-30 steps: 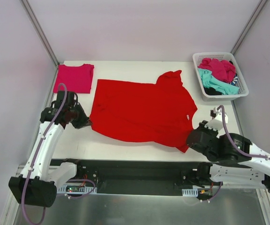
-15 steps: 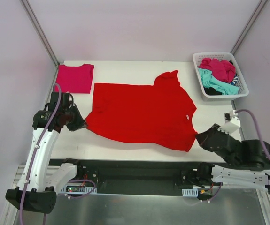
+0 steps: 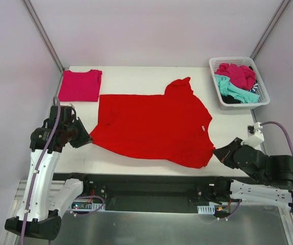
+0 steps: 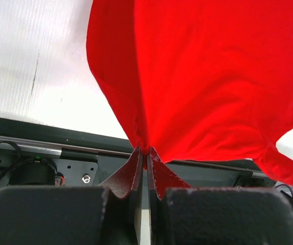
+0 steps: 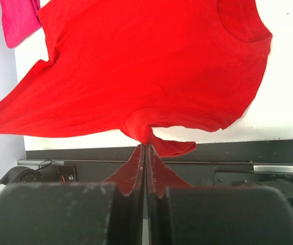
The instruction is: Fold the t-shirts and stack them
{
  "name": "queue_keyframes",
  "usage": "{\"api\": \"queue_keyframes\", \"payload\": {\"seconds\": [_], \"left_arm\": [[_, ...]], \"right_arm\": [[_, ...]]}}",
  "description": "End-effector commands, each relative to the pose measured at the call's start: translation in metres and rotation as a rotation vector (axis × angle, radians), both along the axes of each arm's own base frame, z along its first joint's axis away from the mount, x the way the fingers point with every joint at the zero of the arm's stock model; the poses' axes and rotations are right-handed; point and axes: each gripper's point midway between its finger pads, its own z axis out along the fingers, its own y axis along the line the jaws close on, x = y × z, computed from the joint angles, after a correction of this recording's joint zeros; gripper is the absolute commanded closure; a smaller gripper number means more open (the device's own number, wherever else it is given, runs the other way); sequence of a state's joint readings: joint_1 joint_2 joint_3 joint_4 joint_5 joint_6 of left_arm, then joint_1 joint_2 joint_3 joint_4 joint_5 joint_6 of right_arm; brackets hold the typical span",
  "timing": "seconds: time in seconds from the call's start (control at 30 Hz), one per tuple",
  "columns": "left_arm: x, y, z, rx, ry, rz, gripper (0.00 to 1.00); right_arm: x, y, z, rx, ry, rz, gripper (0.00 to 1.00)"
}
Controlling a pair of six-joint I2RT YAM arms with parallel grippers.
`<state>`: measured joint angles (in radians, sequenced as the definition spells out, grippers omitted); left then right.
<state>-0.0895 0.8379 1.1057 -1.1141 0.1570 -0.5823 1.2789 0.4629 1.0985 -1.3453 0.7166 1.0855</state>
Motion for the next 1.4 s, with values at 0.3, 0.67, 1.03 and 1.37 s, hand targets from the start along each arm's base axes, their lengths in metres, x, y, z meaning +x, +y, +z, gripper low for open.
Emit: {"api": "queue_keyframes", "payload": {"seconds": [0.3, 0.67, 1.03, 1.37], "left_arm": [[-0.029, -0.001, 0.026, -0.023, -0.051, -0.016, 1.00], [-0.010, 0.001, 0.036, -0.008, -0.072, -0.008, 1.00], [0.027, -0.009, 0.035, -0.047, -0.048, -0.027, 1.00], [0.044, -0.012, 0.023, -0.051, -0.021, -0.027, 1.00]], "right_arm": [[-0.020, 0.000, -0.014, -0.153, 0.103, 0.121, 0.99], [0.000, -0.015, 0.017, -0.205, -0.018, 0.058, 0.99], [0.021, -0.010, 0.030, -0.392, -0.079, 0.018, 0.99], [0.032, 0.010, 0.009, -0.452, -0.031, 0.039, 0.99]]}}
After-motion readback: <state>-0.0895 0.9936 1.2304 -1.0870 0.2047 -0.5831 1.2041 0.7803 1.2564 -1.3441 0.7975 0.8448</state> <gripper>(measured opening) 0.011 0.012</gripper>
